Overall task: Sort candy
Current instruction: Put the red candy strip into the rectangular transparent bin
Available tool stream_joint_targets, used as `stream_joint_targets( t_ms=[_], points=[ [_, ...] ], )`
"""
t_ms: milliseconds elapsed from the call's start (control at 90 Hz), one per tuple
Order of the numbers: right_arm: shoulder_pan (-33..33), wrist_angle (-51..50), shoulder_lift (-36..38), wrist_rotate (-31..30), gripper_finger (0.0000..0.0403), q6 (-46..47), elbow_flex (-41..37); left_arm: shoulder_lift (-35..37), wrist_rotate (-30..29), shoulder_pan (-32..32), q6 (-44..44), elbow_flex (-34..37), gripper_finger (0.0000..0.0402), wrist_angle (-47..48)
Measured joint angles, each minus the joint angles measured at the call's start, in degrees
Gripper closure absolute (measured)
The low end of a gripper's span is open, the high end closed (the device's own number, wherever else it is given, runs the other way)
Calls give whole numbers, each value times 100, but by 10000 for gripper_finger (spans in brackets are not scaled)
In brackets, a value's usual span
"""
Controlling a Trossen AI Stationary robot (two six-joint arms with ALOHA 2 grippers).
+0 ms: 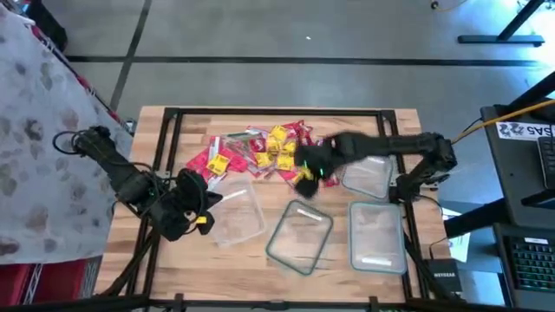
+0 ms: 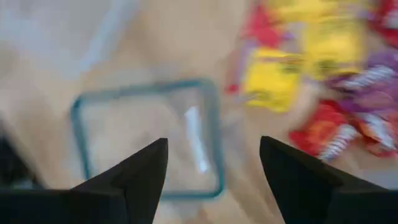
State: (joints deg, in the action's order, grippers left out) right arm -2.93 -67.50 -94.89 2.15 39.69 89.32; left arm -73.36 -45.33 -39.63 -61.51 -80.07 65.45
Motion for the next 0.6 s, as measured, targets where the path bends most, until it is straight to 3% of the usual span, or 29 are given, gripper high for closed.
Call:
stream_joint_targets(
  t_ms=[167, 278, 422, 600],
  points=[
    [-685, 792, -201, 279, 162, -339, -379, 0, -1, -59, 297, 0, 402, 16],
    [-731, 1179, -500, 456, 162, -886, -431, 0, -18, 18, -74, -2, 402, 145],
    [-626, 1601, -954, 496, 162, -1908, -435, -15, -14, 242, -1487, -2, 402, 642],
    [-527, 2271, -1291, 573, 162, -2650, -437, -77, 553, 354, -3656, -4, 402, 1316]
  ],
)
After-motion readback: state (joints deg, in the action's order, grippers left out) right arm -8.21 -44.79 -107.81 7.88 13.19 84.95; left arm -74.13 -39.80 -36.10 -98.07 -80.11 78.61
